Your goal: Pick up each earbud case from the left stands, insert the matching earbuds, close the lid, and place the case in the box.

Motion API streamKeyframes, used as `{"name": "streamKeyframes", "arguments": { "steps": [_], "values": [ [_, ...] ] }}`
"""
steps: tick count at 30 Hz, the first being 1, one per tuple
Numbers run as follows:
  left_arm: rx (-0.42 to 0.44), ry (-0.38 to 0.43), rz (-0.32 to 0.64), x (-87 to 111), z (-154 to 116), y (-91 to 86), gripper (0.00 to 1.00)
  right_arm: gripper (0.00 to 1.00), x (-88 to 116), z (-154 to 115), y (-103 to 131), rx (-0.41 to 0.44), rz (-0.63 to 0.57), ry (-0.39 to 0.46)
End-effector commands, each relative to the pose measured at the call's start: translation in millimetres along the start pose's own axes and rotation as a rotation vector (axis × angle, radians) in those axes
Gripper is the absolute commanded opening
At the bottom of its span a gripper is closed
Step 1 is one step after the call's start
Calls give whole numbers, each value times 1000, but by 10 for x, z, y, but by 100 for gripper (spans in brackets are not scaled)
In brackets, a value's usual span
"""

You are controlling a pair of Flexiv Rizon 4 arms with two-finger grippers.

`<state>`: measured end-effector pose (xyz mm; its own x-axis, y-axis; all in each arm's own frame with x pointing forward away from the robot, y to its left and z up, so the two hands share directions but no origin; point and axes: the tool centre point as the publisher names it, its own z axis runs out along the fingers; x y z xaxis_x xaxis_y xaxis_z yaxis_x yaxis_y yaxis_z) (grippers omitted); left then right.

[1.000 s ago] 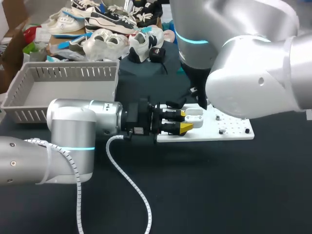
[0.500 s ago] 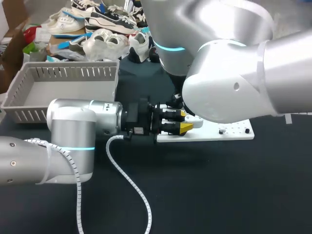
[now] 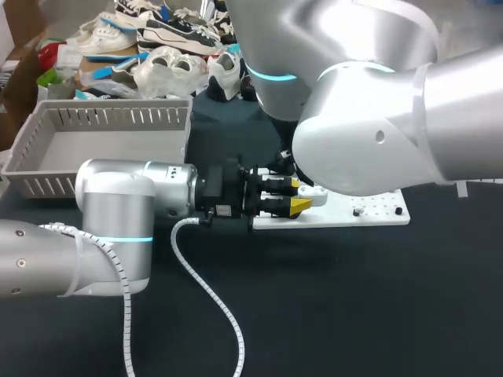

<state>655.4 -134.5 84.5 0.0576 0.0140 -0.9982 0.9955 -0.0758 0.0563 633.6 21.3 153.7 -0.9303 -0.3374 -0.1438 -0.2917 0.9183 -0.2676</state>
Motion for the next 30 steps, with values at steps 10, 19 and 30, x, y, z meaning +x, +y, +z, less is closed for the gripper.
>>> {"name": "streamKeyframes", "arguments": {
  "steps": [10,19,30],
  "values": [
    [-3,0,1,7,7,-3,0,0,211,18,-232,79,362,167],
    [-3,0,1,7,7,-3,0,0,287,-73,-111,64,495,227],
    [-3,0,1,7,7,-3,0,0,262,-78,-93,30,531,211]
  ]
}}
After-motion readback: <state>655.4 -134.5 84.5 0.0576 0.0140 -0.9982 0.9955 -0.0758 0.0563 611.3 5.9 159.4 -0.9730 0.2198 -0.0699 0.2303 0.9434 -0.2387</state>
